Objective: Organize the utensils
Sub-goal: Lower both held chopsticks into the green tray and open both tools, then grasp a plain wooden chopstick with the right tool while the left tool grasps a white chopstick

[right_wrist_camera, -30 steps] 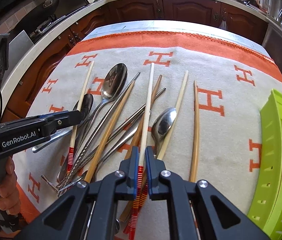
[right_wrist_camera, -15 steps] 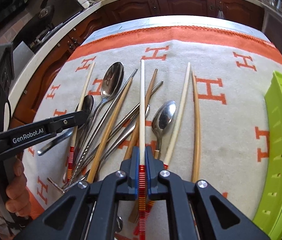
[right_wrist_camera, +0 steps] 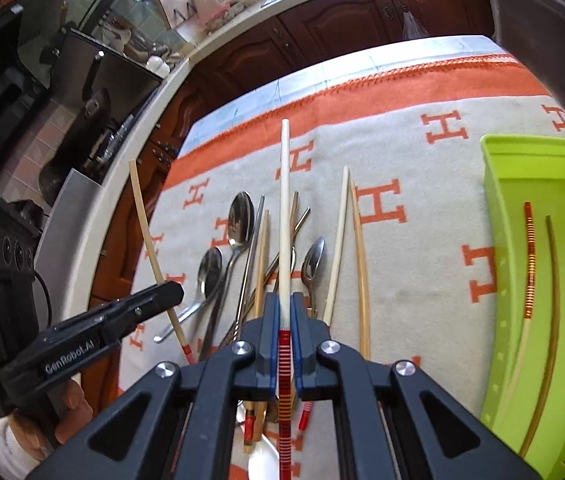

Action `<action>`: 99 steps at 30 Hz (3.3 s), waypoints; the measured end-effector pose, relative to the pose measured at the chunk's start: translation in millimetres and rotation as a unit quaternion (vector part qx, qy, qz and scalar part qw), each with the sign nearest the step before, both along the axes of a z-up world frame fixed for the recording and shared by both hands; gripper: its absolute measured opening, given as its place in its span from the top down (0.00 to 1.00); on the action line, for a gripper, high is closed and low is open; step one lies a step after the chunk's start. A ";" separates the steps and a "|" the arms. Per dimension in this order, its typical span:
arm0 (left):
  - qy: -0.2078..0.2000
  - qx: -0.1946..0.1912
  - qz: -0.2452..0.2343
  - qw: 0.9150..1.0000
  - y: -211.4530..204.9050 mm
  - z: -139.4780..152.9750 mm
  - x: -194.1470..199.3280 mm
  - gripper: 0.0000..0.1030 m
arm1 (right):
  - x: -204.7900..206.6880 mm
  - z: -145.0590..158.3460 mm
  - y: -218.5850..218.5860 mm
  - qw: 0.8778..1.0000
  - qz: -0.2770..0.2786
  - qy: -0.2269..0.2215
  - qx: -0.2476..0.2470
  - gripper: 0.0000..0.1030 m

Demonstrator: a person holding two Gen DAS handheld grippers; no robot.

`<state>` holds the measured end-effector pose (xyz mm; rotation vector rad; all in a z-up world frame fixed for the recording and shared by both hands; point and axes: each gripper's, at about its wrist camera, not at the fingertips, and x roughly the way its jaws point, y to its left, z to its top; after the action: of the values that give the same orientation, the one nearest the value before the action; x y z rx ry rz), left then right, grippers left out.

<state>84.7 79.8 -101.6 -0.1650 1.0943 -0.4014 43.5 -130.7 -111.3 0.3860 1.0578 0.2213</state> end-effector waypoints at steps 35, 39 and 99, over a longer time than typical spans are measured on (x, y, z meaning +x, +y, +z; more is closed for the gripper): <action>0.079 0.004 -0.143 0.987 -223.4 -17.4 -59.3 0.76 | -100.9 -1.0 -164.9 0.986 -0.131 0.050 -0.095 0.94; 0.074 0.007 -0.124 0.989 -209.4 -12.2 -58.2 0.70 | -99.5 1.4 -165.2 0.986 -0.132 0.049 -0.090 0.94; 0.032 0.033 0.043 0.998 -11.7 -26.9 -30.5 0.57 | -2.9 -47.8 -0.9 0.992 0.016 0.076 -0.102 0.77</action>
<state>54.2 68.1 -128.5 -0.1667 1.1588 -0.2851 40.6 -131.7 -159.1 0.2030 1.2254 0.1117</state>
